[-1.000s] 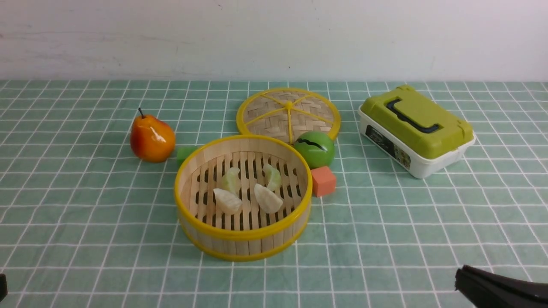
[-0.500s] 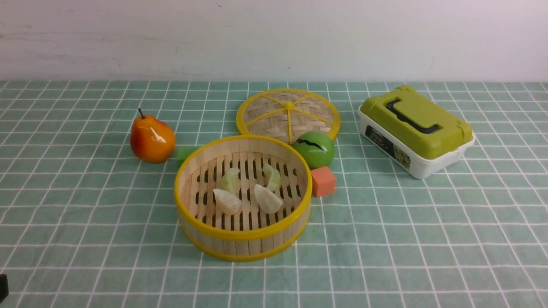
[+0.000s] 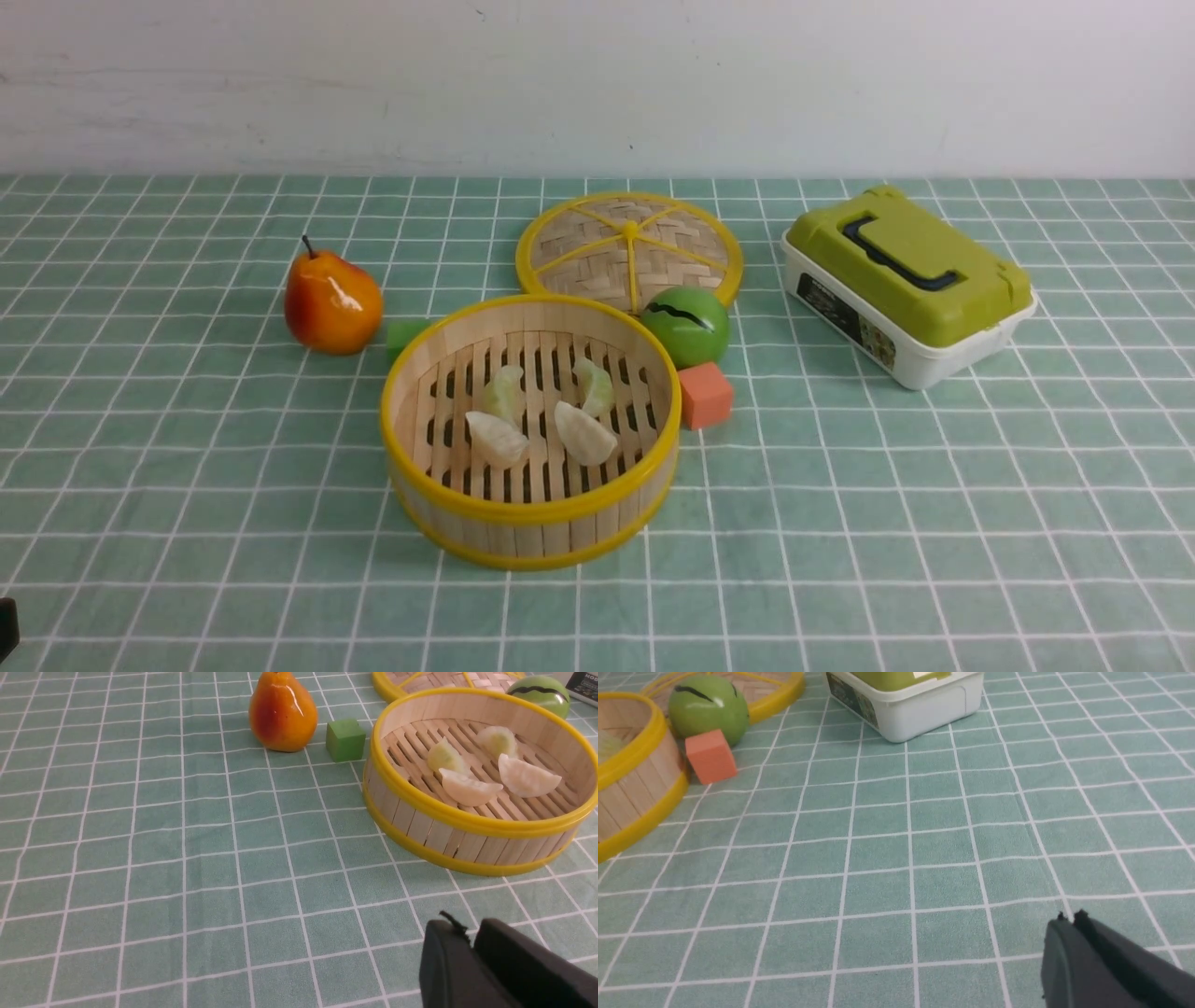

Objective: Put the dumplings into the steamer on the table with the blue tablecloth.

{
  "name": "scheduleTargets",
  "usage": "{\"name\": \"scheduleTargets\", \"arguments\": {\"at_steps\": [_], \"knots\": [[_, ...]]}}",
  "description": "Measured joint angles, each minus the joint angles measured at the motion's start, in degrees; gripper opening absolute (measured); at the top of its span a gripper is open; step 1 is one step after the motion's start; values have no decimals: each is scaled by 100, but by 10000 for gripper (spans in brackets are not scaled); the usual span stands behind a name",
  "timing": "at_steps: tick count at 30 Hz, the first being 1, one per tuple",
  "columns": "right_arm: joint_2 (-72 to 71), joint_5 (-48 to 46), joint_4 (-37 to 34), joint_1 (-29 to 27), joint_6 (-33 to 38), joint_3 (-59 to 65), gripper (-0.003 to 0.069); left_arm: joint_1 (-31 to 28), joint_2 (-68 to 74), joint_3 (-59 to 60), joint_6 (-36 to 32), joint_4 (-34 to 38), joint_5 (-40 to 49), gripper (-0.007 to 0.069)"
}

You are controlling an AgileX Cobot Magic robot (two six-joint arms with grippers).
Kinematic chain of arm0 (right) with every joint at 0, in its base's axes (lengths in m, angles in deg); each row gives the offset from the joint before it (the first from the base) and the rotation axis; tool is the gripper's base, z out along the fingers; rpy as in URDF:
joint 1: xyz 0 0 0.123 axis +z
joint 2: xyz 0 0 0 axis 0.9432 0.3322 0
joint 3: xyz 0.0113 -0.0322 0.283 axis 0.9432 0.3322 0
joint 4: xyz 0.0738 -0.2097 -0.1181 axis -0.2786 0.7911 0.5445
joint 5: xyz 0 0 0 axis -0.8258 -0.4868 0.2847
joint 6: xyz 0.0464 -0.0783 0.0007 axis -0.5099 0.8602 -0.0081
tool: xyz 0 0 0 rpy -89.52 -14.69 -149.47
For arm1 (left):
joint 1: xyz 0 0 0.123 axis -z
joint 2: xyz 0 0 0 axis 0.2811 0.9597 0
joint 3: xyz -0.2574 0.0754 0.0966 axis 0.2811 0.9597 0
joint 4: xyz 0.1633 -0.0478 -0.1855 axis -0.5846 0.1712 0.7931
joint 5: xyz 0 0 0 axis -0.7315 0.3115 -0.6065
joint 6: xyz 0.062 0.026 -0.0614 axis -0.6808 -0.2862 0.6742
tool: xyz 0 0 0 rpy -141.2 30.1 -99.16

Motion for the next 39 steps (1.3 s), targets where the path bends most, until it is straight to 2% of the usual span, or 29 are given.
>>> {"name": "scheduleTargets", "arguments": {"at_steps": [30, 34, 39], "knots": [[-2, -24, -41, 0, 0, -6, 32, 0, -10, 36, 0, -6, -41, 91], [-2, -24, -45, 0, 0, -6, 32, 0, -214, 343, 0, -23, -181, 92], [-2, -24, -45, 0, 0, -6, 33, 0, -1055, 1391, 0, 209, -212, 97]]}}
